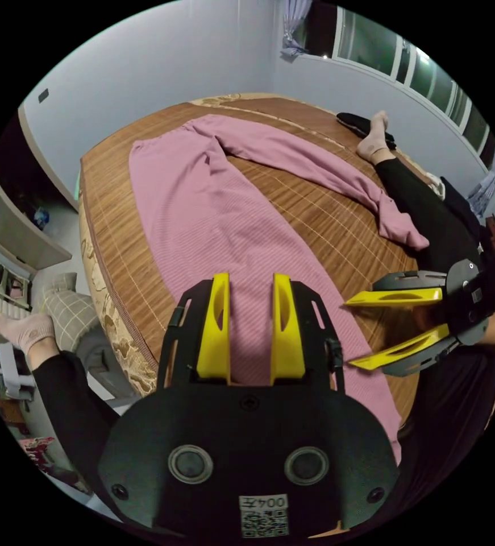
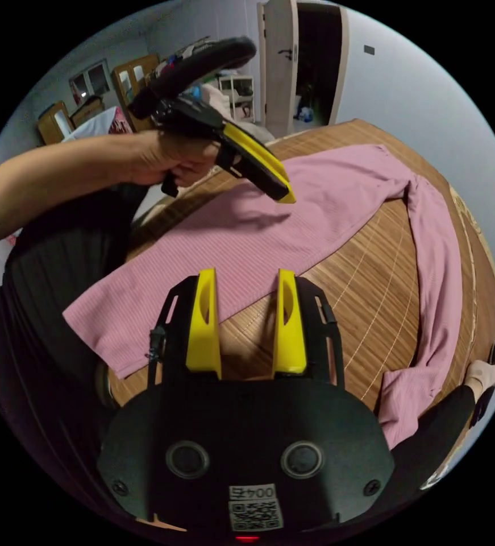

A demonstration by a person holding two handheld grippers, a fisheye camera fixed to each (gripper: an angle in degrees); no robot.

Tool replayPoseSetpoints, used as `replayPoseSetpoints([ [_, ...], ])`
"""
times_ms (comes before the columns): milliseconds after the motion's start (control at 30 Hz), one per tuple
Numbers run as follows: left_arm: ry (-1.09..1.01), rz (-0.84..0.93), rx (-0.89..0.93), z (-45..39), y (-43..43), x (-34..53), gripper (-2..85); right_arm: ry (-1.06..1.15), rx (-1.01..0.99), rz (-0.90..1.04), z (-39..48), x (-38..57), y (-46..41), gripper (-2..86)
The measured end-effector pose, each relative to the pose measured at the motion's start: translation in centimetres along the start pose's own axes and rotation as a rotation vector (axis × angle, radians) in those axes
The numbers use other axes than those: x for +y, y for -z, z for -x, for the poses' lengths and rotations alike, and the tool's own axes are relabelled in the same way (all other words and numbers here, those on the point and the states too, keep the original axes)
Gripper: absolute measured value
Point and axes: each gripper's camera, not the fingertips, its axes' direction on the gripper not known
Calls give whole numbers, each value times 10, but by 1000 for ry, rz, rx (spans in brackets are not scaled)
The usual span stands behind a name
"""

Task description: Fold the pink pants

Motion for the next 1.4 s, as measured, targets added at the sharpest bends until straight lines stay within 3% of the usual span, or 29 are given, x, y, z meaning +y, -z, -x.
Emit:
replayPoseSetpoints([
  [100, -13, 45, -10, 4, -17, 11, 108, -12, 26, 12, 9, 2, -7, 154],
  [400, -16, -47, -30, 13, -23, 33, 106, -169, 54, 41, 31, -1, -2, 135],
  [667, -21, -66, -44, 24, -29, 44, 103, -250, -118, 34, 13, 21, 24, 134],
  [900, -14, -75, -33, 38, -38, 48, 104, -683, 259, -147, -88, 81, 128, 139],
  [1000, -13, -77, -30, 43, -42, 49, 104, -906, 152, -204, -132, 112, 144, 144],
  [1267, -16, -79, -39, 54, -52, 51, 103, -856, 204, 112, -160, 85, 103, 155],
  [1400, -15, -80, -36, 62, -59, 51, 103, -818, 337, 209, -170, 77, 96, 59],
])
